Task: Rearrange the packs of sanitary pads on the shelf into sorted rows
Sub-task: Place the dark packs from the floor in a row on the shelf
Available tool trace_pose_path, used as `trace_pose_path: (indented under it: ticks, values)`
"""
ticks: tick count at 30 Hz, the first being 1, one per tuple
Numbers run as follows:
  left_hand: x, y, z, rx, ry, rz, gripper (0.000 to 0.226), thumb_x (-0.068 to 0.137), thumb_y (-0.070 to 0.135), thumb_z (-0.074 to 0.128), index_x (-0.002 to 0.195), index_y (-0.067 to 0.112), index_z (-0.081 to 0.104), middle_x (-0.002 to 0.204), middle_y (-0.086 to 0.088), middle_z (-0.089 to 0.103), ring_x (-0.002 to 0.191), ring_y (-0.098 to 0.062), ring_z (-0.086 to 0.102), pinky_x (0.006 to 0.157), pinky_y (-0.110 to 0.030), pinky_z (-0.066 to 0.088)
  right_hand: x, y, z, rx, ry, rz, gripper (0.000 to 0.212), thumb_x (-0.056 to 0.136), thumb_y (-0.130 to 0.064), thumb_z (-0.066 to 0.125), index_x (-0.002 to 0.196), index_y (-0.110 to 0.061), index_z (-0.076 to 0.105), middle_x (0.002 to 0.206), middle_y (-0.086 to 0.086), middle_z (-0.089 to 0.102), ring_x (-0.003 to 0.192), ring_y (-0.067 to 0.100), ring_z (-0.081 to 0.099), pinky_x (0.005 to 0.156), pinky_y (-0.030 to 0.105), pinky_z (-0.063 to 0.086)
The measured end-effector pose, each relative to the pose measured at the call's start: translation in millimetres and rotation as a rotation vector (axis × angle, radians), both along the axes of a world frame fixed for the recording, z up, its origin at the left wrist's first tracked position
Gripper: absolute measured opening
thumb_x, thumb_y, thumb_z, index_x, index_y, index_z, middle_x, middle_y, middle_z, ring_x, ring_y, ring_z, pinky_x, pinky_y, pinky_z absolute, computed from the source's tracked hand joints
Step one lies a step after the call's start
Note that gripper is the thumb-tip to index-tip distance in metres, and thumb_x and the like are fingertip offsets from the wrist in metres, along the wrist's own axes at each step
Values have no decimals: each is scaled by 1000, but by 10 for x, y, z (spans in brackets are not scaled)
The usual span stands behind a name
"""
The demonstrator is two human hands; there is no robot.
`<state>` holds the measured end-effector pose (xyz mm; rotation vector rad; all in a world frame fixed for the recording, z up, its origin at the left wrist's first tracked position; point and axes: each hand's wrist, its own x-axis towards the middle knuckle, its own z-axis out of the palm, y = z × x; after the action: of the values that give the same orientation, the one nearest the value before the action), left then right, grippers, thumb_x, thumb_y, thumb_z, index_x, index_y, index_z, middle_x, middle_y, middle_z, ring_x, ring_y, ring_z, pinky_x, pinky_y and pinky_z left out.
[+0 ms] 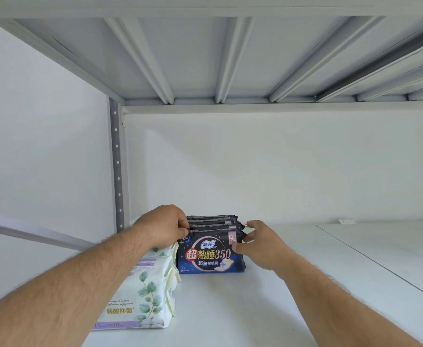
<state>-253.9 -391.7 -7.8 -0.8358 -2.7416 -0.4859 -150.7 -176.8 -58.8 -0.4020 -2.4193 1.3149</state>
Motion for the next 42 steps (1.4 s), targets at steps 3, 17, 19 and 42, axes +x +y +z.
trace_pose_path:
  ticks: [3, 17, 19, 42]
  values:
    - [-1, -9, -4, 3, 0, 2, 8, 89, 34, 66, 95, 34, 72, 102, 18, 68, 89, -3, 61, 83, -30, 54, 14, 16, 0, 26, -3, -11, 81, 84, -29, 75, 151, -21, 31, 128, -2, 54, 106, 16, 57, 75, 24, 44]
    - [537, -31, 14, 1, 152, 13, 37, 92, 42, 56, 128, 32, 57, 130, 10, 55, 117, -15, 52, 99, -37, 46, 380, 27, -25, 286, -19, -47, 84, 85, -47, 69, 153, -22, 27, 151, -2, 41, 131, 19, 47, 98, 32, 47]
    - [741, -12, -24, -33, 214, 1, 43, 93, 43, 53, 135, 32, 51, 139, 10, 50, 124, -17, 46, 104, -37, 41, 531, 7, -10, 412, -29, -37, 80, 88, -51, 63, 153, -21, 27, 152, -2, 40, 135, 21, 42, 102, 33, 44]
    - [3658, 765, -901, -117, 63, 126, 63, 96, 50, 42, 153, 27, 25, 157, 7, 30, 141, -20, 31, 113, -40, 31, 3034, 248, -407, 917, -78, 161, 64, 99, -55, 38, 151, -18, 30, 156, 0, 34, 144, 24, 28, 113, 41, 31]
